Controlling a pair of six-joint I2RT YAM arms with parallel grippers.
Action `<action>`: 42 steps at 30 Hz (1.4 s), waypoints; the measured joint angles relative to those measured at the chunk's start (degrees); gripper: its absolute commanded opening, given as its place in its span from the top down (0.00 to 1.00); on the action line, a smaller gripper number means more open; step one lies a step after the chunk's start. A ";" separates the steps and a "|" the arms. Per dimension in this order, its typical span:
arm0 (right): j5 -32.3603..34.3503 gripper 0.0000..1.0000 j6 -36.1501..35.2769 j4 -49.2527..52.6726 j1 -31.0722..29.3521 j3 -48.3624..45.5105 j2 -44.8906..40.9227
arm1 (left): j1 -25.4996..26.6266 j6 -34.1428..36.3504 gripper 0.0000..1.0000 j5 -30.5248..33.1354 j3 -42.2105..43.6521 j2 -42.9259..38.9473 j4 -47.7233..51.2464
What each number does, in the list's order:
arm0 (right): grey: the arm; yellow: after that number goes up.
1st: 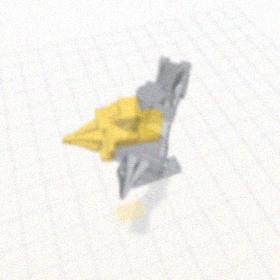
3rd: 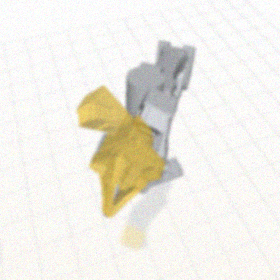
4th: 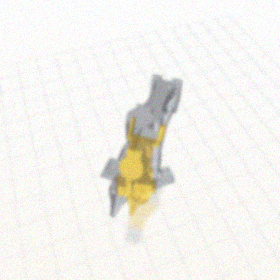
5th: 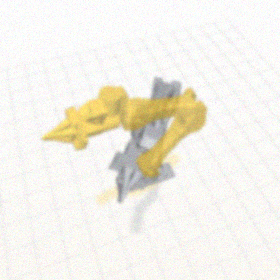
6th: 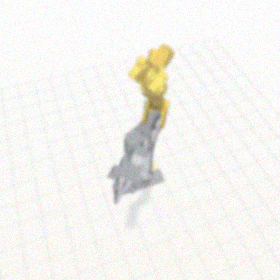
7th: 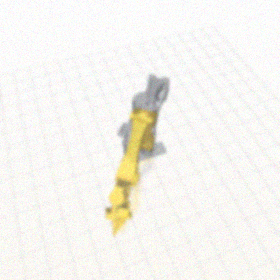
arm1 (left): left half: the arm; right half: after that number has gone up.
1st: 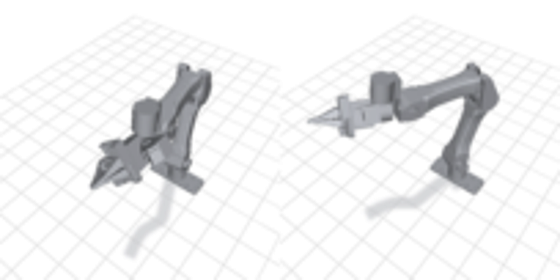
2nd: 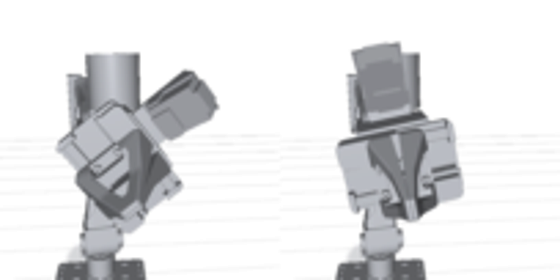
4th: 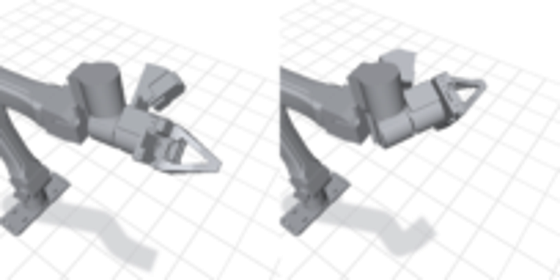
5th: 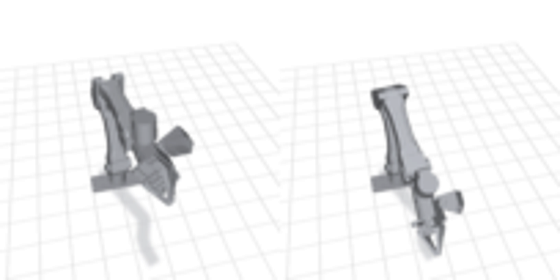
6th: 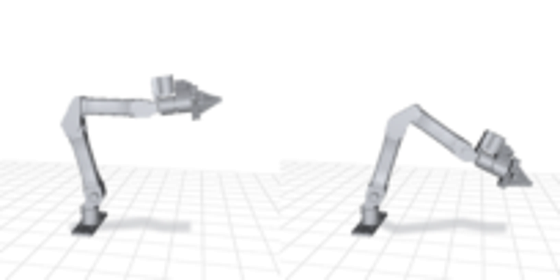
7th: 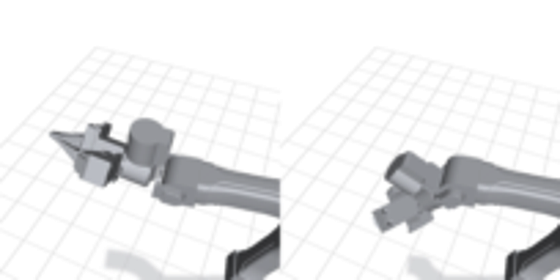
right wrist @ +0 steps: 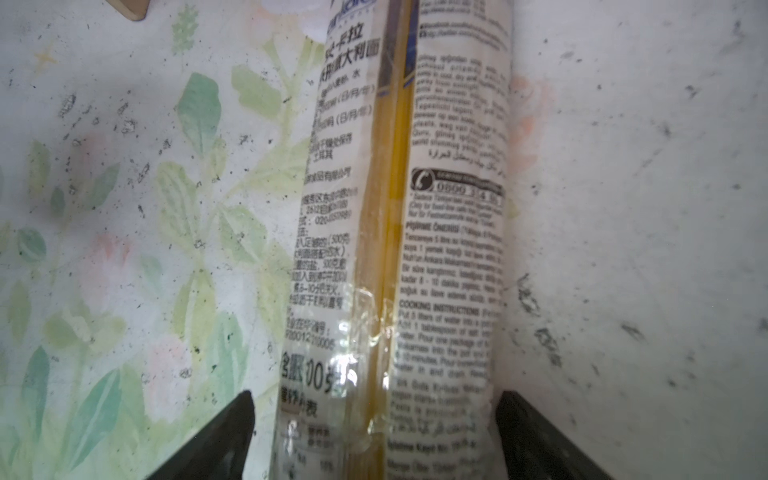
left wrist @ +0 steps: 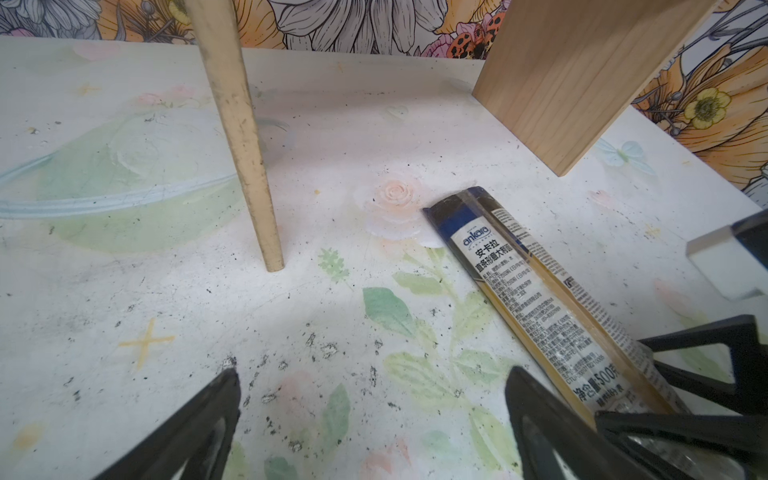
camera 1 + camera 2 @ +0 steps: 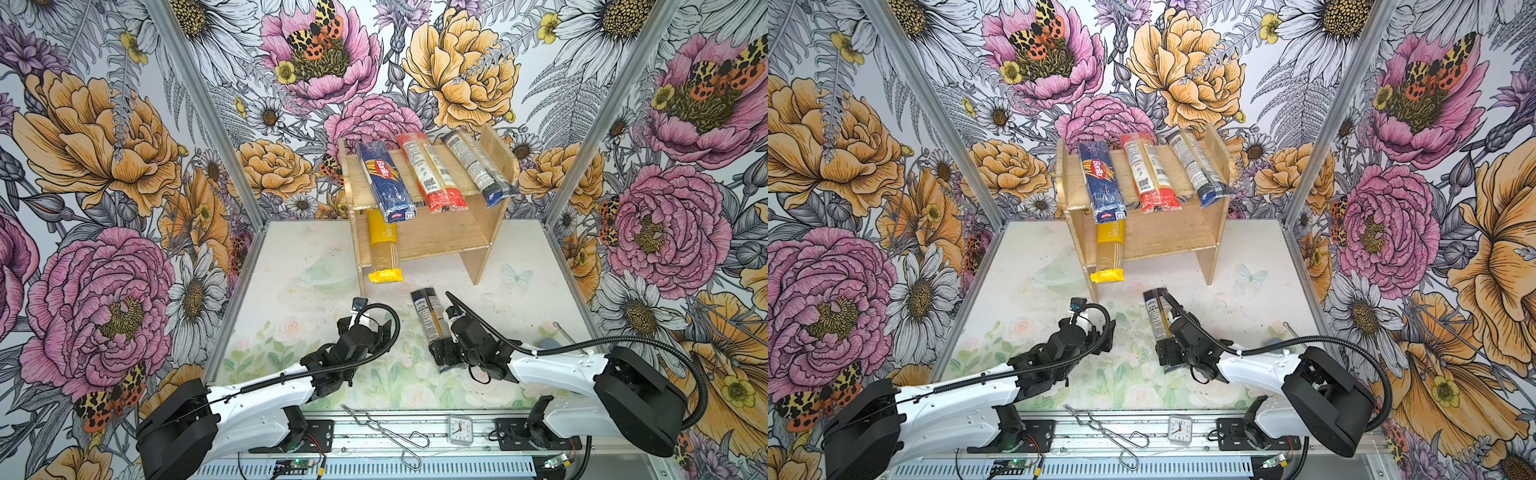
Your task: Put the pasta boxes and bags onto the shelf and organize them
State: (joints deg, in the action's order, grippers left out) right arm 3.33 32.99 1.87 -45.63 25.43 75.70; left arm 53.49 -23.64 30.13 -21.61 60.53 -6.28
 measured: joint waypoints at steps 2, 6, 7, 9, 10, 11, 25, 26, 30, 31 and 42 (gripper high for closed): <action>1.05 0.06 -0.02 -0.81 -1.16 0.31 0.98 | 0.00 -0.28 0.01 -0.02 0.20 0.07 0.00; 3.61 0.06 0.00 -1.57 -2.60 1.27 2.93 | 0.00 -0.42 0.01 -0.02 0.20 0.98 -0.02; 4.22 0.06 -0.02 -1.62 -2.89 1.40 3.21 | 0.00 -0.42 0.01 -0.02 0.20 1.18 -0.02; 5.33 0.06 0.00 -1.97 -3.23 1.42 3.63 | 0.00 -0.42 0.01 -0.02 0.20 1.57 -0.02; 5.62 0.06 0.00 -2.01 -3.34 1.42 3.74 | 0.00 -0.42 0.01 -0.02 0.20 1.68 0.00; 5.99 0.06 0.00 -2.14 -3.52 1.42 3.85 | 0.00 -0.42 0.01 -0.04 0.20 1.84 -0.02; 8.74 0.09 0.31 -4.57 -5.40 0.09 4.26 | 0.00 -0.44 0.01 -0.02 0.20 1.97 0.00; 9.05 0.09 0.44 -4.83 -5.62 -0.09 4.26 | 0.00 -0.44 0.01 -0.02 0.20 1.97 0.00; 10.03 0.10 0.81 -6.05 -6.67 -0.85 4.22 | 0.00 -0.44 0.01 -0.02 0.20 1.99 0.00; 10.19 0.10 0.85 -6.27 -6.80 -1.01 4.17 | 0.00 -0.44 0.01 -0.02 0.20 1.99 0.00; 11.65 0.13 2.56 -7.78 -7.72 -2.47 3.48 | 0.00 -0.44 0.01 -0.02 0.20 2.58 0.02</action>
State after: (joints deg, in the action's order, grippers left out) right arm 14.98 35.55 -5.91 -53.34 22.96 79.18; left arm 53.49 -24.08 30.11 -21.41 63.11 -6.26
